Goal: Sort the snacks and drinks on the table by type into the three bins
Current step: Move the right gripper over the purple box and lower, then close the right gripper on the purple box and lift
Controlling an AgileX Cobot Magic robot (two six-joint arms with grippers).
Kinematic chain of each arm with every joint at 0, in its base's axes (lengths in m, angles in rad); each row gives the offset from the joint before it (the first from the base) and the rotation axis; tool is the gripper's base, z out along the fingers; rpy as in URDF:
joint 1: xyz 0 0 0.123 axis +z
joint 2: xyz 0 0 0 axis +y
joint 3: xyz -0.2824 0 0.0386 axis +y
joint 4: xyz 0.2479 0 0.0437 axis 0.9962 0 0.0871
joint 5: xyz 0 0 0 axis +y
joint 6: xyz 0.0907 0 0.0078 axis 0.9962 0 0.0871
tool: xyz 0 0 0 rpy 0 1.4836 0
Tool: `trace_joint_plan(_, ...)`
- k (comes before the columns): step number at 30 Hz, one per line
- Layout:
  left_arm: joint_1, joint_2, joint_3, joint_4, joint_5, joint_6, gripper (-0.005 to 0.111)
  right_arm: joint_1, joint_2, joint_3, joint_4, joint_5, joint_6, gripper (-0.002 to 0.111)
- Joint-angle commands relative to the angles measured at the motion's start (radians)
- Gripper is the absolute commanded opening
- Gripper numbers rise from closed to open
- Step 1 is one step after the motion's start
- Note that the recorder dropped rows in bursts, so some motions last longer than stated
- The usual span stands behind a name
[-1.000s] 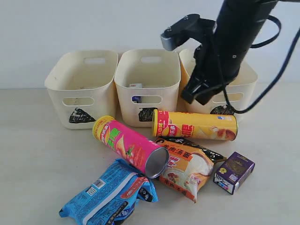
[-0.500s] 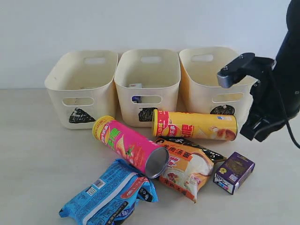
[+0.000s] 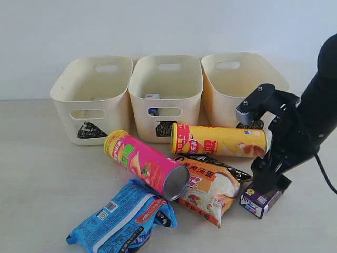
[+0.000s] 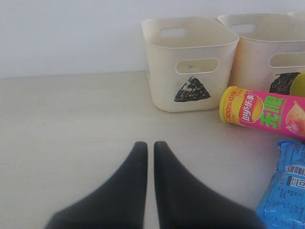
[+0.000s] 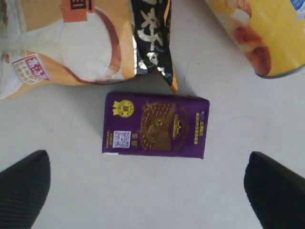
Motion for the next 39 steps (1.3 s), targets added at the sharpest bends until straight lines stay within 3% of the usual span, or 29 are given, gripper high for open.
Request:
trace_joint_plan(1, 0.004, -0.004, 0.004, -0.001, -0.007, -0.008, 0.004, -0.009, 0.031, 0.008, -0.001, -0.063, -0.01, 0.105)
trace_joint_plan(39, 0.004, -0.004, 0.004, -0.001, -0.007, -0.008, 0.004, -0.009, 0.268, 0.008, 0.001, -0.175, 0.013, 0.104)
